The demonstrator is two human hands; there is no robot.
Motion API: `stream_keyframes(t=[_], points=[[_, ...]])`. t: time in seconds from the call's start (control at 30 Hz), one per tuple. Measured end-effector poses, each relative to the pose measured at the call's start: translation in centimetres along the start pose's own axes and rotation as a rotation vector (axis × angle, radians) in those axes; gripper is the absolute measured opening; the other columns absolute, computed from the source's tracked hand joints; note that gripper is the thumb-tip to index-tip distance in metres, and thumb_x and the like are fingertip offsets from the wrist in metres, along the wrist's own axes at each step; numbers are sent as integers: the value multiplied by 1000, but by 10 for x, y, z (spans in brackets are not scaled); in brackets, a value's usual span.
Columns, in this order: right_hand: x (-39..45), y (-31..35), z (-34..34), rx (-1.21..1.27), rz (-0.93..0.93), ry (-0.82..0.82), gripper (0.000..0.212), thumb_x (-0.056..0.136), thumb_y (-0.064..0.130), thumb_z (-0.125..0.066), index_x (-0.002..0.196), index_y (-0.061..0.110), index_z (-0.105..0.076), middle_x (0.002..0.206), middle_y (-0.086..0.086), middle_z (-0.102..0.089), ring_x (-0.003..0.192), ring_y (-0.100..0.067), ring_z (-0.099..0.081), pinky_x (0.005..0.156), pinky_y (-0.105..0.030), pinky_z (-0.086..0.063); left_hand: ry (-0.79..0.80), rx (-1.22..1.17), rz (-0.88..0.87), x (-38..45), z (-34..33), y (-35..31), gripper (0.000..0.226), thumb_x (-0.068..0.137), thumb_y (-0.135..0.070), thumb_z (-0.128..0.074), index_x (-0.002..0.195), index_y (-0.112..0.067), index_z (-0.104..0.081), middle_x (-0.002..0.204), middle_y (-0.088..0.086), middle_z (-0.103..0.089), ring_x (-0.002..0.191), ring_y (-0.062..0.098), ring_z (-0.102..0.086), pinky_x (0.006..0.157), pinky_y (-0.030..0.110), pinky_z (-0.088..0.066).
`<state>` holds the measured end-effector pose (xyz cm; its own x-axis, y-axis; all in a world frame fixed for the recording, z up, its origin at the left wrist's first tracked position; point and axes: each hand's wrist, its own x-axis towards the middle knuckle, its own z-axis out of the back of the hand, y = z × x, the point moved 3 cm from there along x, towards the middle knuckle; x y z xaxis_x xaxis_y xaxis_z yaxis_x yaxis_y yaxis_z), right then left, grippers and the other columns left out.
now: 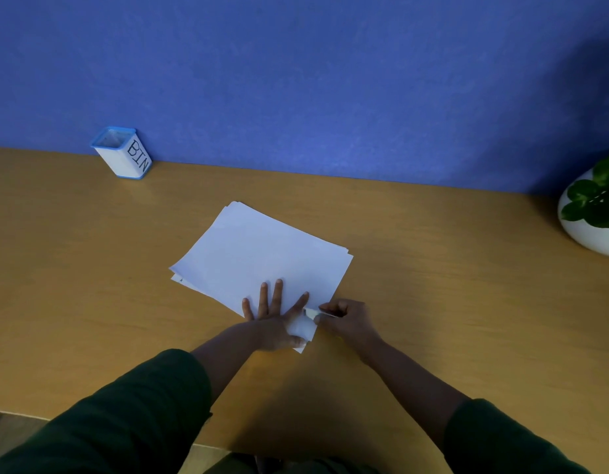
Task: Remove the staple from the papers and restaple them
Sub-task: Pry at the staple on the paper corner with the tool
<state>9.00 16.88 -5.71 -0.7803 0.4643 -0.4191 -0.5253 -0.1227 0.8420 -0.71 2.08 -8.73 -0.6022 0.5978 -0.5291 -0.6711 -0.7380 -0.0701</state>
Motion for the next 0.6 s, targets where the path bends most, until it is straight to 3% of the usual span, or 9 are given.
stream_keyframes(t=[0.13,0.27,0.37,0.5,0.6], points=[[-5,5,-8,-311,111,89,34,66,34,-76,99,24,-74,97,10,-72,84,-3,-63,77,-27,-54,70,2,-29,-3,5,-3,91,84,-64,-45,139,-45,26,147,7,43,133,36,41,108,63,14],[-6,9,-12,-381,129,45,34,69,38,-73,101,27,-73,99,13,-72,84,-3,-61,71,-21,-49,101,-15,-44,-7,11,-4,90,85,-63,-43,139,-44,26,145,8,46,131,35,43,108,63,14],[-4,4,-13,-282,75,31,32,67,39,-76,96,26,-74,89,16,-69,81,-2,-62,71,-26,-54,54,36,-37,-10,12,-6,89,85,-63,-44,141,-42,22,149,9,40,135,36,38,110,62,10],[2,0,-3,141,-74,21,18,65,25,-82,80,26,-72,89,3,-73,89,-18,-69,86,-45,-56,61,2,-45,-9,13,-5,93,83,-62,-49,140,-45,23,148,7,42,134,34,40,110,61,12],[2,2,0,164,-62,13,20,66,21,-82,83,21,-73,93,-2,-73,90,-22,-69,84,-42,-56,79,-21,-61,-8,13,-5,94,83,-62,-49,139,-46,25,146,6,46,131,34,43,109,61,13]])
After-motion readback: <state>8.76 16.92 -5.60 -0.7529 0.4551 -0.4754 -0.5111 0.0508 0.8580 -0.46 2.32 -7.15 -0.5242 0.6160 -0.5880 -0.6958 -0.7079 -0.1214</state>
